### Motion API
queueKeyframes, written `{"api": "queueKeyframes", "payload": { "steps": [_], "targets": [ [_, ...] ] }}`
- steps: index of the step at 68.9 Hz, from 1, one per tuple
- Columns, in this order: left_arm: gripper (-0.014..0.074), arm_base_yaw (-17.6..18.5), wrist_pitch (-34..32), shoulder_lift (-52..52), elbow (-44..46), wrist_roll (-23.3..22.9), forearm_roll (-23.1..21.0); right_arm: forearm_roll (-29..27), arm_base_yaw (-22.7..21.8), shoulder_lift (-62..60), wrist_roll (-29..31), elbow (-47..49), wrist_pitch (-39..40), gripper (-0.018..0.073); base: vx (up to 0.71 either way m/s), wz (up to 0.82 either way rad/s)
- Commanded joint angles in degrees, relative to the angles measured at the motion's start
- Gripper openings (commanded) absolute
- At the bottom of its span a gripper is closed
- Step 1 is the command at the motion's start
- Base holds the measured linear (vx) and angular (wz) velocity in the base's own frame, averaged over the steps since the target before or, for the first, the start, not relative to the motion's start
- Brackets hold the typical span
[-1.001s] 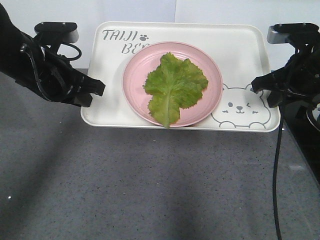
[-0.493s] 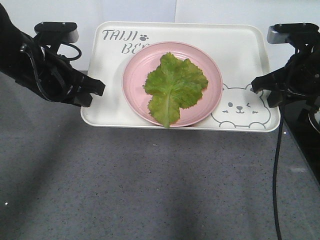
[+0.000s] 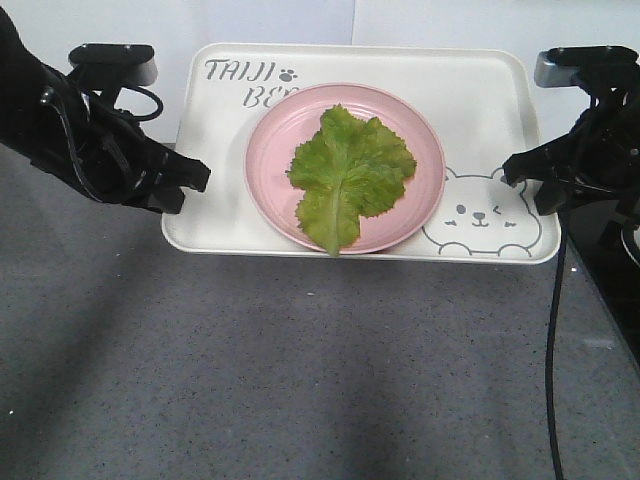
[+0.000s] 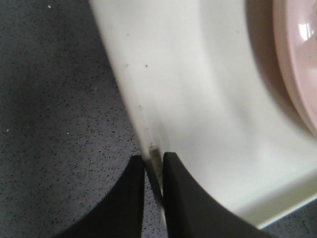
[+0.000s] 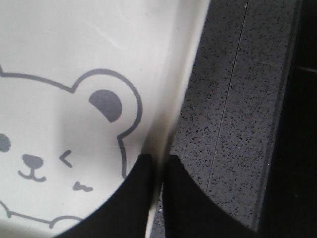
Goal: Transfer vegetables to tray and serve
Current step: 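Hold the tray level with both grippers over the grey counter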
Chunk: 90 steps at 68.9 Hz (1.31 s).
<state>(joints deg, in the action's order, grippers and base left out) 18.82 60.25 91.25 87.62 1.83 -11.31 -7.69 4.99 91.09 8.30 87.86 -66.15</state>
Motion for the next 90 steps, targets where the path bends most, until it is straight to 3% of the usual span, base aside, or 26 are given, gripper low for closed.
{"api": "queueKeyframes", "payload": {
  "steps": [1,90],
  "targets": [
    [-0.0006,1.98,-6.53,-2.57,1.89,1.54,-11.03,-11.28,1.5,-2.44,2.28,1.52,3.45,-0.0006,0.01,0.0],
    [-0.0006,1.98,-6.53,-2.57,1.89,1.54,-11.03,-11.28,1.5,-2.44,2.28,1.52,3.45,-0.0006,0.0,0.0]
  ]
}}
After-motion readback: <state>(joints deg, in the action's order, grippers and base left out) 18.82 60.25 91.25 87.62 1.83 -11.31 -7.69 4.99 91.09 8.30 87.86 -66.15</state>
